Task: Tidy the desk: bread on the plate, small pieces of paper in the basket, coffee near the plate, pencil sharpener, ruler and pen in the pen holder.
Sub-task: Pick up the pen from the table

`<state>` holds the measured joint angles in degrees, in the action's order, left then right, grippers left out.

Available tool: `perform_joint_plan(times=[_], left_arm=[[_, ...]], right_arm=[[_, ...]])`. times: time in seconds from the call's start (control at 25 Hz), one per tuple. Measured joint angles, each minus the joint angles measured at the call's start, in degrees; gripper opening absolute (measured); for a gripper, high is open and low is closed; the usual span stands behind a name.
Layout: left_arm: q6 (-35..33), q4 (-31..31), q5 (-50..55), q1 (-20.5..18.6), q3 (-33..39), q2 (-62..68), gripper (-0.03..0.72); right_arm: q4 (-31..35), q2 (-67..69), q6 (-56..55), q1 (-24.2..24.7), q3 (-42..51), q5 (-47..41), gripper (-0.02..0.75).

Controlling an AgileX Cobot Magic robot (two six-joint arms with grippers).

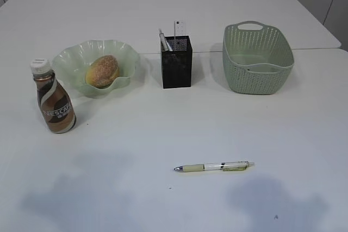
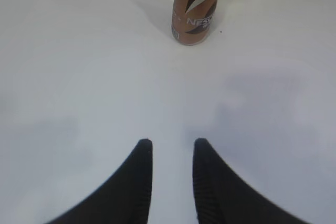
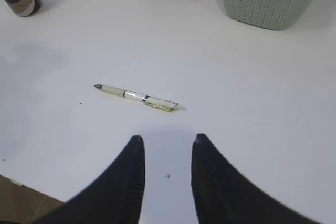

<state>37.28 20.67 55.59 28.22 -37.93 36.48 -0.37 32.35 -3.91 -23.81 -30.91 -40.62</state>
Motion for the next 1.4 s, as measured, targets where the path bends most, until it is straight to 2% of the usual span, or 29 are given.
perform_joint_plan(times=[0.2, 0.4, 0.48, 0.52, 0.72, 1.08, 1.2, 1.36, 1.4], left_arm=[[0.00, 0.00, 0.00, 0.00, 0.00, 0.00, 0.178], [0.00, 0.00, 0.00, 0.00, 0.00, 0.00, 0.178], [0.00, -0.37, 0.00, 0.00, 0.00, 0.00, 0.178], [0.00, -0.64, 0.00, 0.00, 0.00, 0.00, 0.178], [0.00, -1.32, 0.00, 0.00, 0.00, 0.00, 0.178], [0.00, -1.54, -1.58, 0.00, 0.00, 0.00, 0.178], [0.00, -1.78, -2.53, 0.00, 0.00, 0.00, 0.178], [0.00, -2.12, -3.28, 0.00, 0.00, 0.00, 0.178], [0.00, -2.28, -3.37, 0.00, 0.00, 0.00, 0.178]], right_arm=[[-2.56, -3.08, -5.94, 0.00, 2.80, 0.00, 0.261], [-13.45, -5.26, -10.92, 0.00, 4.04, -0.52, 0.260], [-13.45, -5.26, -10.92, 0.00, 4.04, -0.52, 0.260], [-16.55, -5.39, -13.99, 0.00, 4.04, -0.52, 0.261], [-20.22, -5.39, -16.35, 0.00, 4.04, -1.47, 0.261], [-22.56, -5.39, -19.69, 0.00, 4.04, -3.11, 0.260], [-20.62, -5.39, -19.31, 0.00, 4.04, -3.39, 0.260], [-15.42, -5.39, -15.01, 0.00, 4.04, -3.25, 0.261], [-12.21, -5.39, -13.84, 0.00, 4.04, -2.55, 0.261]])
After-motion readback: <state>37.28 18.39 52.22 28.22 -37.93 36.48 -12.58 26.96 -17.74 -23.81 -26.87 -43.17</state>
